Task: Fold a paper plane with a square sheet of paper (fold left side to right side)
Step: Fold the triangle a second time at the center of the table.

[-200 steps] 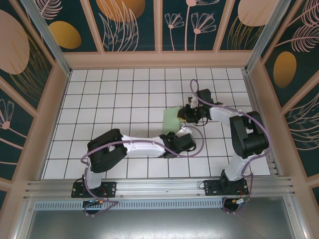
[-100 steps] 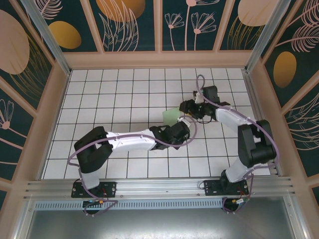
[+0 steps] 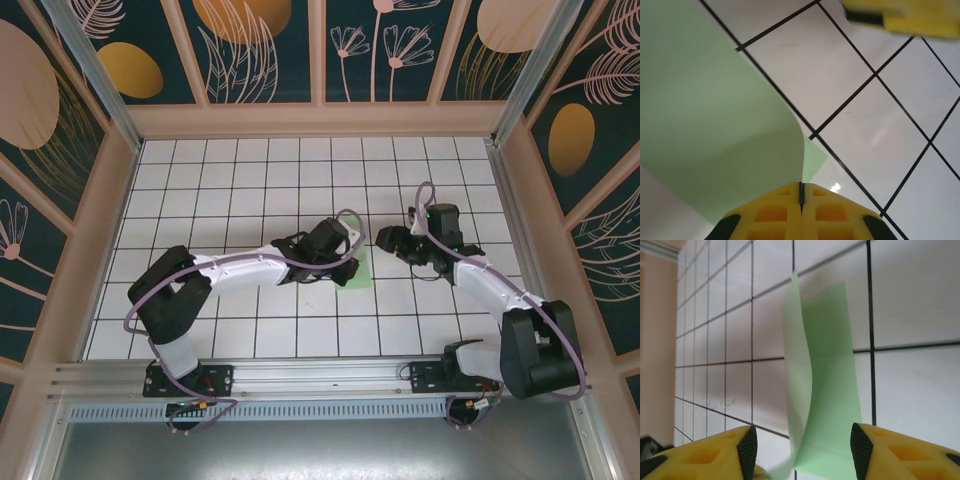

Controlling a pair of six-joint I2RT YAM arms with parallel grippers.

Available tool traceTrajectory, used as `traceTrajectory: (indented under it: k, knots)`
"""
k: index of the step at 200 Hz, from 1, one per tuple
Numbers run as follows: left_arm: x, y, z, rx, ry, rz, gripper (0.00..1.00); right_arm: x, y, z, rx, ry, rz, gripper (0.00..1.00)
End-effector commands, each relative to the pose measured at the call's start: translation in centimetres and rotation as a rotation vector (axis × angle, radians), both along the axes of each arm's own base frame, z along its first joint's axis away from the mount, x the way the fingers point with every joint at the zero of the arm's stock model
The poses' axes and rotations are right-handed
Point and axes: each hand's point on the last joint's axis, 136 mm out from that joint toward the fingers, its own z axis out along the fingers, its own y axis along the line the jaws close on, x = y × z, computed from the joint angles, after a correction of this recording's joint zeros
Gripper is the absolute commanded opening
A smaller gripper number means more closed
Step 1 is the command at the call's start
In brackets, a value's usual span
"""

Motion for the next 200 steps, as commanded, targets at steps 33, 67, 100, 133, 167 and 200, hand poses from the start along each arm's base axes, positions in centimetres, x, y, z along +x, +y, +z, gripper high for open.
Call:
traceTrajectory:
  k: [33,67,100,133,167,200]
  knots:
    - [2.4,0.9,2.4,-0.142,0.036,0.016,0.0,-2.3,1.8,-1.9,0.053,0.03,0.014,0.24]
    - [3.9,2.3,0.7,-0.095,0.057,0.054,0.0,-3.3,3.3,-4.2,0.019,0.106,0.039,0.09]
    - [4.3,3.0,-0.8,-0.047,0.056,0.064,0.0,-3.4,4.6,-5.6,-0.023,0.14,0.054,0.08]
    - [4.5,2.7,-0.8,-0.053,0.057,0.06,0.0,-2.7,4.9,-6.1,-0.05,0.14,0.031,0.08]
    - [4.8,3.0,-1.2,-0.024,0.048,0.066,0.0,-2.4,4.8,-7.2,-0.094,0.168,0.018,0.08]
    - [5.0,3.6,-1.8,0.022,0.036,0.074,0.0,-3.1,4.5,-8.9,-0.139,0.228,0.033,0.08]
